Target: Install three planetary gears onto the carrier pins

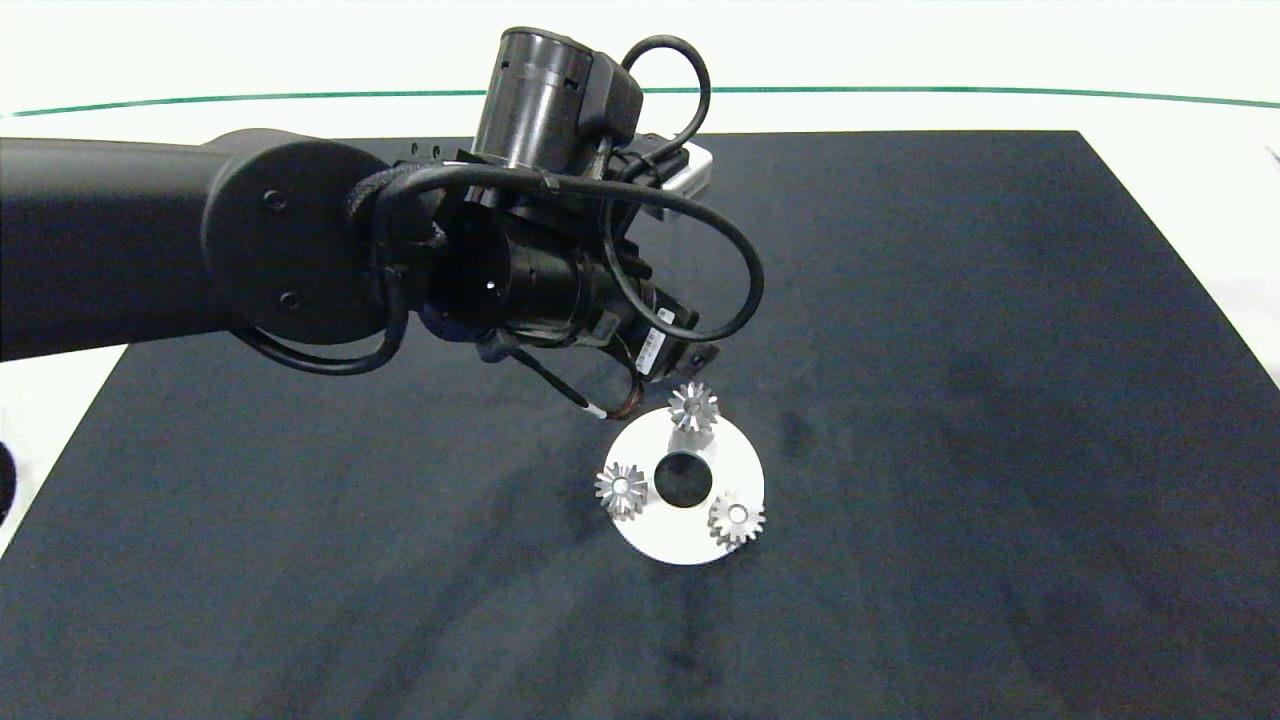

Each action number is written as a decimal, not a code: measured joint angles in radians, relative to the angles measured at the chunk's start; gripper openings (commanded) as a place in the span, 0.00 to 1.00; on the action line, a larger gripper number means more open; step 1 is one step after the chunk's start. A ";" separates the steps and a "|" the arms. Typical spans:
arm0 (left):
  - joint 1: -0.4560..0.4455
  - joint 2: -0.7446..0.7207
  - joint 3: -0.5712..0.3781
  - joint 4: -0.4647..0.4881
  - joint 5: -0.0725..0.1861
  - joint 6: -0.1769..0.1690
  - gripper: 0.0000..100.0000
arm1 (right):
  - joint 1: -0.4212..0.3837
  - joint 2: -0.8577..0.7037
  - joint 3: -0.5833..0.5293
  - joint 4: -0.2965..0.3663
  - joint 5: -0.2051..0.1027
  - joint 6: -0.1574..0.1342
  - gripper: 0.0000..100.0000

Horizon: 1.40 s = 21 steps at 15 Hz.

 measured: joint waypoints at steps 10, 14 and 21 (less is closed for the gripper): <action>0.013 0.018 0.079 -0.059 0.000 0.040 1.00 | 0.000 -0.004 -0.001 0.000 0.000 0.000 1.00; 0.012 0.029 0.087 -0.067 0.000 0.047 1.00 | 0.000 -0.005 -0.001 0.000 0.000 0.000 1.00; 0.005 0.047 0.089 -0.088 0.000 0.046 1.00 | 0.000 -0.009 -0.002 -0.003 -0.001 0.000 1.00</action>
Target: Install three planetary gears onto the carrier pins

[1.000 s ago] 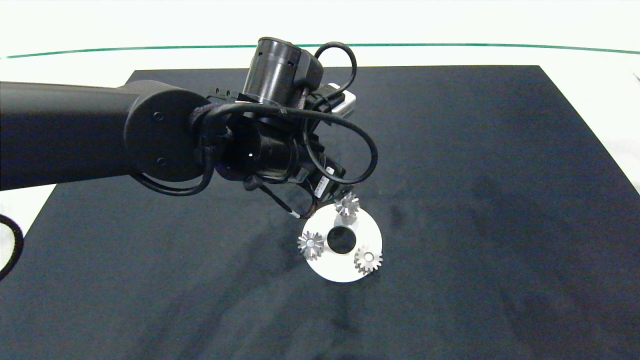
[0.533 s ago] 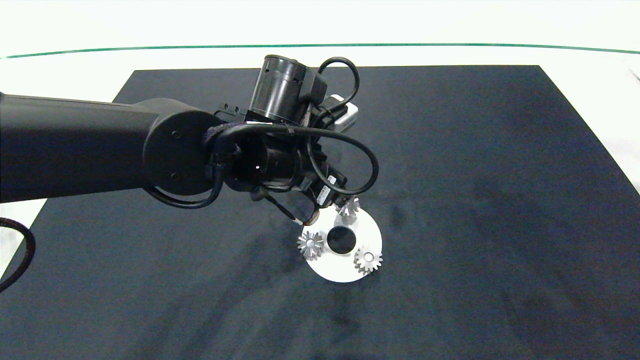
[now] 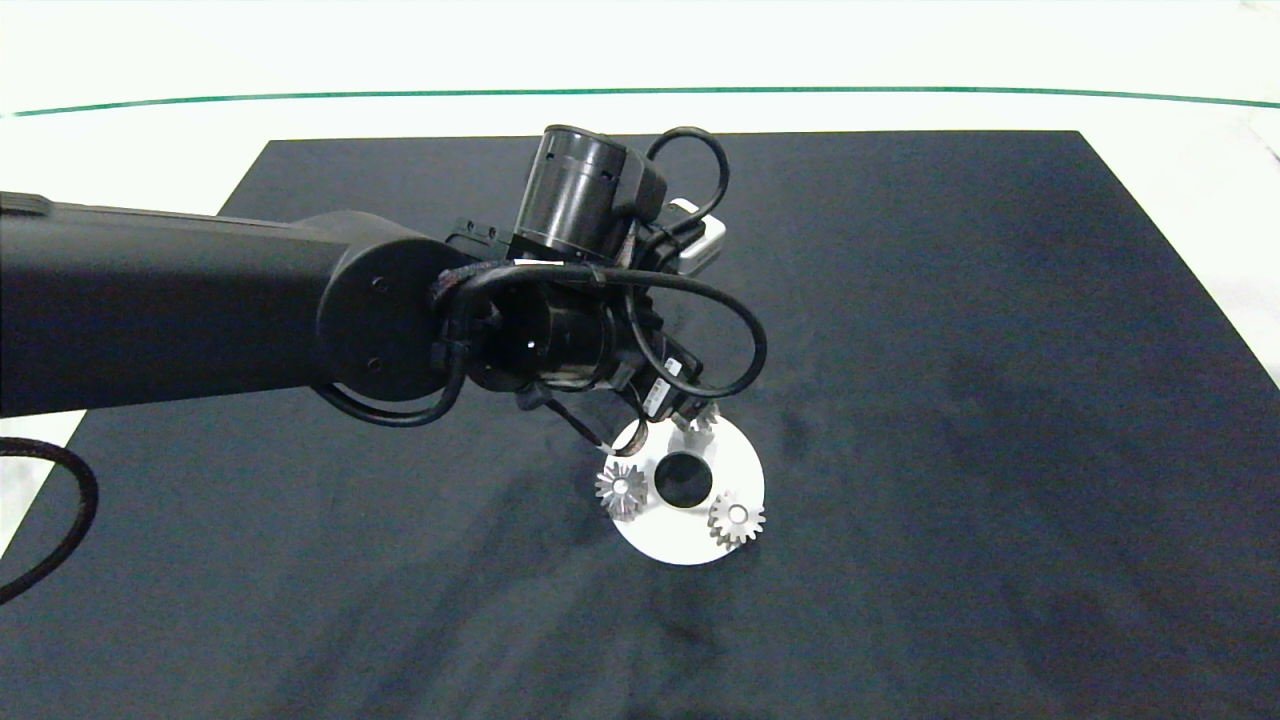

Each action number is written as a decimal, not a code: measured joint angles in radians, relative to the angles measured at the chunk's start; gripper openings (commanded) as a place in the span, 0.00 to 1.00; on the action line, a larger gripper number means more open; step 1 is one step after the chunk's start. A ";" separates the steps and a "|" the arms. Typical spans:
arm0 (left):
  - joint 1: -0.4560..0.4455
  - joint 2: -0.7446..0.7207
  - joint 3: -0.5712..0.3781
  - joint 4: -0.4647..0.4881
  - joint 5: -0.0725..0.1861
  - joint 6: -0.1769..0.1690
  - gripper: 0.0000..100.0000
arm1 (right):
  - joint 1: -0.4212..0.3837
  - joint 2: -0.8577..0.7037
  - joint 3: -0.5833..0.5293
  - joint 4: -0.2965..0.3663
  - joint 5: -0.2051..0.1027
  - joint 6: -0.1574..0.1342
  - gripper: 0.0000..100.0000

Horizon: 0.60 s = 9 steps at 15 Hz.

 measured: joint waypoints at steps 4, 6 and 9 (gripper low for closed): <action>-0.001 0.010 -0.001 -0.002 -0.001 0.008 1.00 | 0.000 -0.003 -0.001 0.000 0.000 -0.001 1.00; -0.001 0.011 -0.001 -0.003 -0.001 0.008 1.00 | 0.000 -0.004 -0.002 0.000 0.000 0.000 1.00; -0.001 0.012 0.000 -0.002 0.000 0.009 1.00 | 0.000 -0.005 -0.002 0.000 0.000 0.000 1.00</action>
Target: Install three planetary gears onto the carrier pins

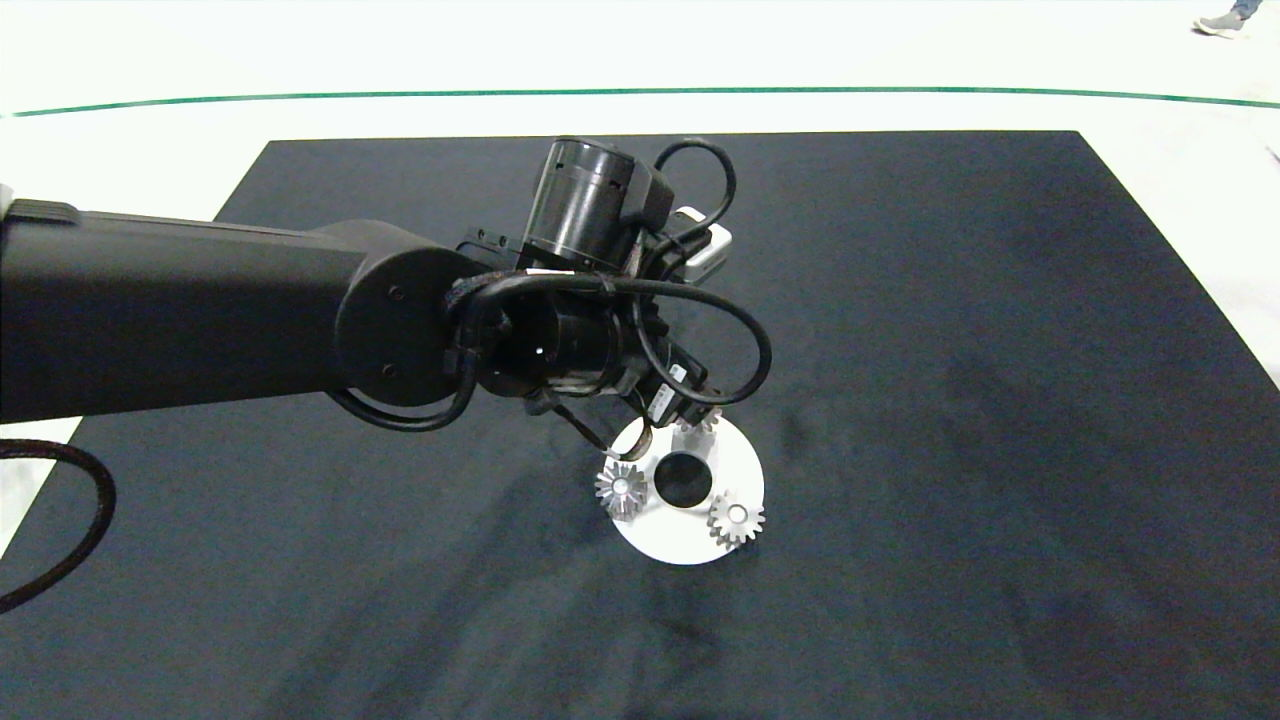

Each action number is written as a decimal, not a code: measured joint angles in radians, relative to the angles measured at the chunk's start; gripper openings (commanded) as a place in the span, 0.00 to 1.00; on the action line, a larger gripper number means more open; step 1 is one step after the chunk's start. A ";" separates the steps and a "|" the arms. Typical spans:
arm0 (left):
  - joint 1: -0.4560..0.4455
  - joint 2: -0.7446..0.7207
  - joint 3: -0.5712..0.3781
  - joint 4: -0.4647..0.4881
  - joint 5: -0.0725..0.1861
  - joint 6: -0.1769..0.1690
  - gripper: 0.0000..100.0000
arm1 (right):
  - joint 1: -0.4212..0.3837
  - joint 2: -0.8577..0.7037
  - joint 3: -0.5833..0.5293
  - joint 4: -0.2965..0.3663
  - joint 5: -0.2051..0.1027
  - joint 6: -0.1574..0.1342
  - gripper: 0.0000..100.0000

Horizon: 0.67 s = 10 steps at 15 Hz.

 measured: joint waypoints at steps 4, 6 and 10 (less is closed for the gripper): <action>0.005 -0.002 -0.010 -0.012 -0.001 0.029 1.00 | 0.000 0.000 0.000 0.000 0.000 -0.001 1.00; 0.009 -0.009 -0.010 -0.015 -0.001 0.036 1.00 | 0.000 0.000 0.000 0.000 0.000 -0.001 1.00; 0.018 -0.024 0.014 -0.016 -0.001 0.034 1.00 | 0.000 0.000 -0.001 0.000 0.000 -0.001 1.00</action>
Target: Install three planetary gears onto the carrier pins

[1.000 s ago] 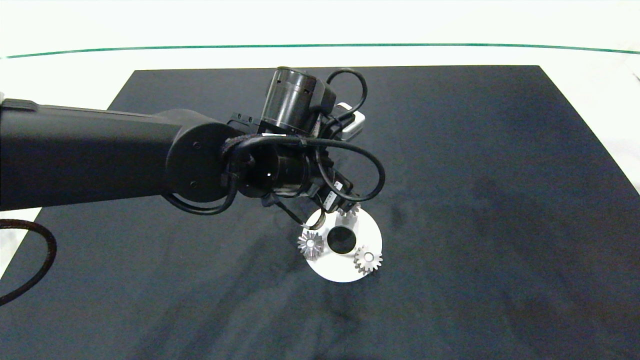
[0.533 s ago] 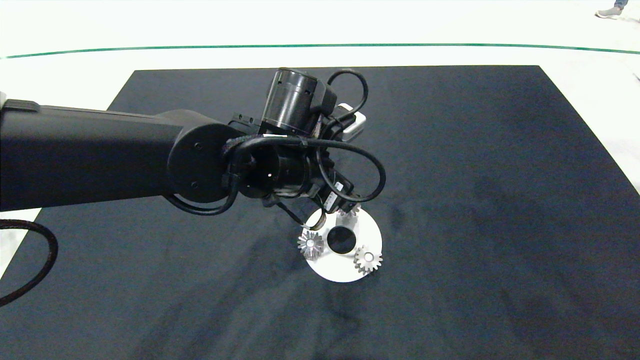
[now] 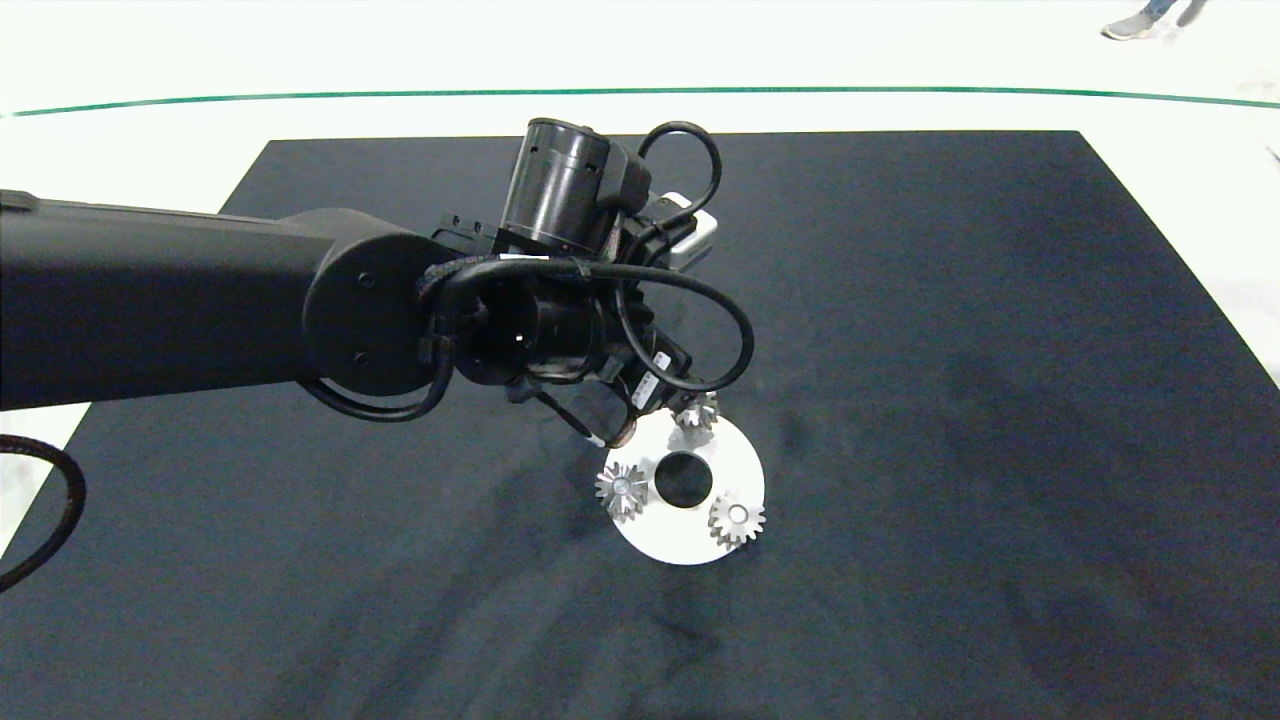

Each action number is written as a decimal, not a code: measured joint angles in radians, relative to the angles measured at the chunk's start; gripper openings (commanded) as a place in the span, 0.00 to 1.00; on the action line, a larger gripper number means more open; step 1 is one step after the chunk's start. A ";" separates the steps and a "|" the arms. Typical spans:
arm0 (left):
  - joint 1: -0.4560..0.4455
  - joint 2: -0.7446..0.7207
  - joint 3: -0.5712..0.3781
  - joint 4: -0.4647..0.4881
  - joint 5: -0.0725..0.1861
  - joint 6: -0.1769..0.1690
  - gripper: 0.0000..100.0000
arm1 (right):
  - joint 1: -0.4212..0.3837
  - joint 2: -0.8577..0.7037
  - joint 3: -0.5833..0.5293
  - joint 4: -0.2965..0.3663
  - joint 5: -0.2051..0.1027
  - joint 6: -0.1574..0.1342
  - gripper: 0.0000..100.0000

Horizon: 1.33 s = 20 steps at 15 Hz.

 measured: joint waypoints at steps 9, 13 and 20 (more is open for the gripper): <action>-0.010 0.002 0.033 -0.048 -0.001 0.001 1.00 | 0.000 0.000 0.001 0.000 0.000 0.000 1.00; -0.011 0.011 0.033 -0.066 -0.002 0.001 1.00 | 0.000 0.000 0.001 0.000 0.000 0.000 1.00; -0.002 -0.062 0.059 -0.065 -0.001 0.012 1.00 | 0.000 -0.001 0.001 0.000 0.000 0.000 1.00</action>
